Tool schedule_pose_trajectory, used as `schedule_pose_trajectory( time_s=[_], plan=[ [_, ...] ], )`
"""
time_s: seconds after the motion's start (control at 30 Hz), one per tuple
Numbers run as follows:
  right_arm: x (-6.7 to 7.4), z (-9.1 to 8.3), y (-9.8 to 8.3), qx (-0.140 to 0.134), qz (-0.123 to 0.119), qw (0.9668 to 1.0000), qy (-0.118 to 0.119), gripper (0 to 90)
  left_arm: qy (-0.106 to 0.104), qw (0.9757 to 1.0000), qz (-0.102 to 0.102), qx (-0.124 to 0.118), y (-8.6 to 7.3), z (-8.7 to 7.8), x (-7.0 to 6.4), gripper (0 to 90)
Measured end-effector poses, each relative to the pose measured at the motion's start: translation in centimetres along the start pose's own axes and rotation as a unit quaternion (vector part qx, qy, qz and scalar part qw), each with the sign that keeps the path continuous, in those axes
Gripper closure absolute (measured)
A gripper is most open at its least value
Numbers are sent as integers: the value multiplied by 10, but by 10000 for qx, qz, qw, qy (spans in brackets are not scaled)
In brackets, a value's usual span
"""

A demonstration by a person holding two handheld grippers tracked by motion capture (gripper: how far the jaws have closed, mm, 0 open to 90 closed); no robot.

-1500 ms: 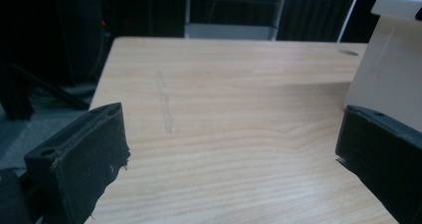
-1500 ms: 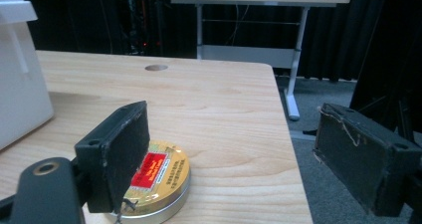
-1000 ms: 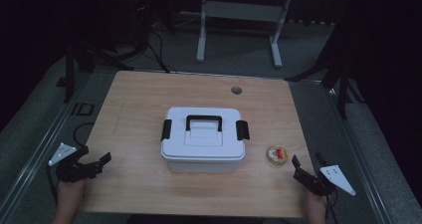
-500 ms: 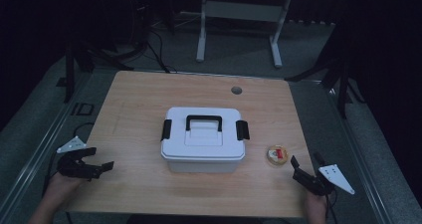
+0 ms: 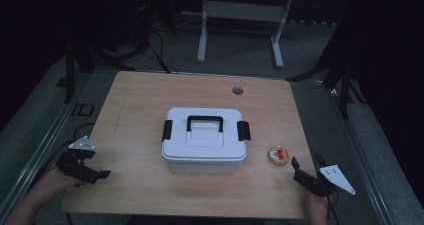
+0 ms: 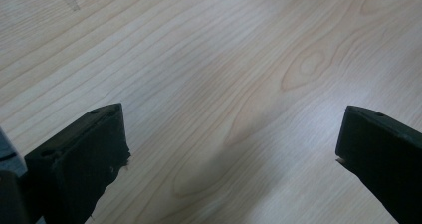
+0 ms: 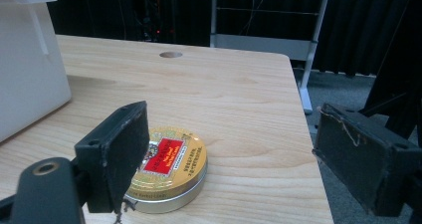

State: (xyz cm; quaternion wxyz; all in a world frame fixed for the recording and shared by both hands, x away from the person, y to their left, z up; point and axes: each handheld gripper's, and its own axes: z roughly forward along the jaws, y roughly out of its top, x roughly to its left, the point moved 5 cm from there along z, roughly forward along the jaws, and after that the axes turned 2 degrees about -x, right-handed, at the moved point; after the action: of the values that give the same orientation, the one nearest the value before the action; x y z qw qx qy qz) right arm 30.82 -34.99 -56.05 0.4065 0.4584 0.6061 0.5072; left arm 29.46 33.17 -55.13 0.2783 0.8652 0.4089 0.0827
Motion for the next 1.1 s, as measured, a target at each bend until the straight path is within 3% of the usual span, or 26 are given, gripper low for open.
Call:
schedule_pose_trajectory(
  time_s=[0.13,0.27,0.3,0.33,0.43,0.57,0.7,0.77,0.83,0.93,0.97,1.1],
  plan=[
    [0,0,0,8,1,10000,12,136,-37,9993,169,342,2,-1,0,0],
    [0,0,0,12,5,10000,19,136,-143,9957,394,832,3,-2,-1,0],
    [0,0,0,16,5,10000,18,136,-204,9927,504,1078,3,-2,-3,0],
    [0,0,0,16,5,10000,18,136,-204,9927,504,1078,3,-2,-3,0],
    [0,0,0,17,41,10000,30,136,-47,9876,653,1426,3,-4,-1,0],
    [-1,0,-1,36,78,10000,50,134,-86,9823,672,1745,3,-6,-2,0],
    [-1,0,-1,64,91,9999,57,133,-125,9737,726,2158,1,-7,-2,0],
    [0,1,-1,74,71,9999,62,134,-117,9679,765,2391,-1,-8,-1,0],
    [0,1,-1,74,65,9999,59,133,-158,9655,751,2490,-1,-10,-1,0],
    [0,1,-1,84,44,9999,51,133,-195,9671,747,2425,5,-15,-1,0],
    [0,1,-1,84,32,9999,48,133,-227,9700,755,2299,10,-19,-2,0],
    [0,1,-2,103,40,9999,50,133,-256,9724,803,2176,18,-23,-4,0]
  ],
)
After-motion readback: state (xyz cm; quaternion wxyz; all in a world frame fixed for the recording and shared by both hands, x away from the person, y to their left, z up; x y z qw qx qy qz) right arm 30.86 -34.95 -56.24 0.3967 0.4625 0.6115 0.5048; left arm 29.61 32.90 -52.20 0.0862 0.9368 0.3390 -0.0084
